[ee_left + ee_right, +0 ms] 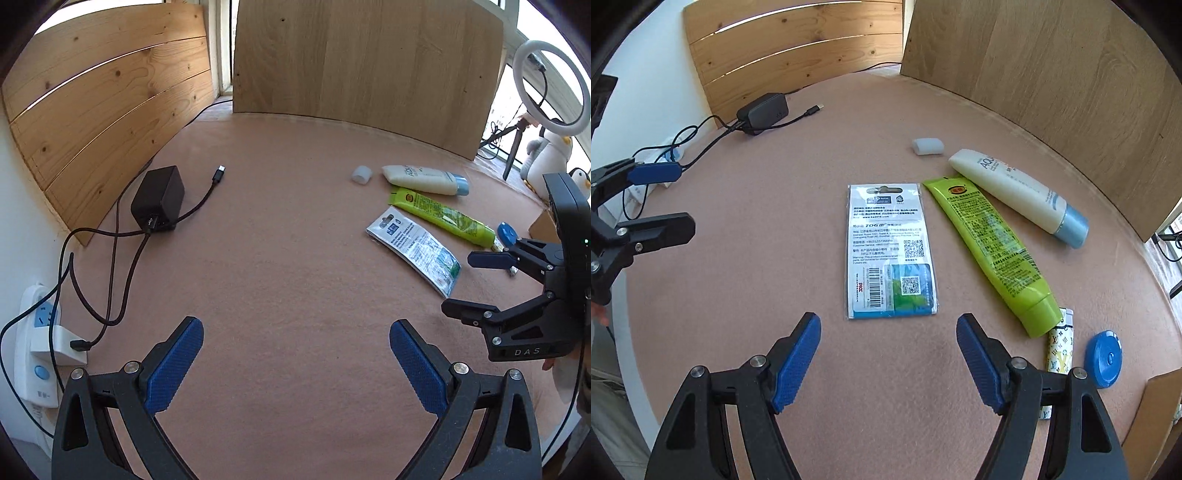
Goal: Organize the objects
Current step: 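Grasp the blue-and-white card package with the right tool, then close the left tool on the card package's other end while right tool holds it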
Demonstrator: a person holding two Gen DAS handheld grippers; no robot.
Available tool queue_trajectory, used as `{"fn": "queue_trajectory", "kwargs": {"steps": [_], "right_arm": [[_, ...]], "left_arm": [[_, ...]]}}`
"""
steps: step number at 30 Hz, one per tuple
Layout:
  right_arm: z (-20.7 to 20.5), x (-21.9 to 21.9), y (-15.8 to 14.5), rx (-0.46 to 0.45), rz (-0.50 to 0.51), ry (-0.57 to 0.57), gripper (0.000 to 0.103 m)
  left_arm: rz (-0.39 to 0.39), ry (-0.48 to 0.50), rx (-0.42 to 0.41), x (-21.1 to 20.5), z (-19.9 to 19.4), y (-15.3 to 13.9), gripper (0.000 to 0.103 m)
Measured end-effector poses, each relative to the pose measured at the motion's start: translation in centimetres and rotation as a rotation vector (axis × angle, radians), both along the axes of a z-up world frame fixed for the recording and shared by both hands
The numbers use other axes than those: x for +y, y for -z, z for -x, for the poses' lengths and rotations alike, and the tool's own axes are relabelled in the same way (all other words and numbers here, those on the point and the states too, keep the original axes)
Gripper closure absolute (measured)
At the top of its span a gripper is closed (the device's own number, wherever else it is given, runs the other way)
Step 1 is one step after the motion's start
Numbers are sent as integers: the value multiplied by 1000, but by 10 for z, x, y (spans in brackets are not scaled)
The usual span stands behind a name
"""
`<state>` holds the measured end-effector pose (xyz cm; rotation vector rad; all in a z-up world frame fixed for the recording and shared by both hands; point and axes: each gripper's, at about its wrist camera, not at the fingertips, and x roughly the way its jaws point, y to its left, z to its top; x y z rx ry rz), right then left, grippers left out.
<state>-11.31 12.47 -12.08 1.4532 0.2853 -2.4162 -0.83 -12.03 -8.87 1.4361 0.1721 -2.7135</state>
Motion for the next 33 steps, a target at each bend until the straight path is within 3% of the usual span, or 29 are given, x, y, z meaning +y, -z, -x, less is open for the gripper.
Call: {"fn": "queue_trajectory", "kwargs": {"steps": [13, 15, 19, 22, 28, 33], "right_arm": [[21, -7, 12, -13, 3, -11, 31], [22, -7, 12, -8, 5, -8, 33], [22, -9, 9, -4, 9, -21, 51], [21, -9, 9, -2, 13, -27, 52], [0, -9, 8, -33, 1, -132, 52], [-41, -6, 7, -83, -24, -295, 52]], "left_arm": [[-25, -14, -1, -1, 1, 6, 1], [-26, -13, -1, -1, 1, 6, 1], [-30, -15, 5, -1, 1, 7, 1], [-42, -10, 11, -1, 1, 9, 1], [-46, 112, 49, 15, 0, 15, 1], [-35, 323, 77, 49, -7, 20, 1]]}}
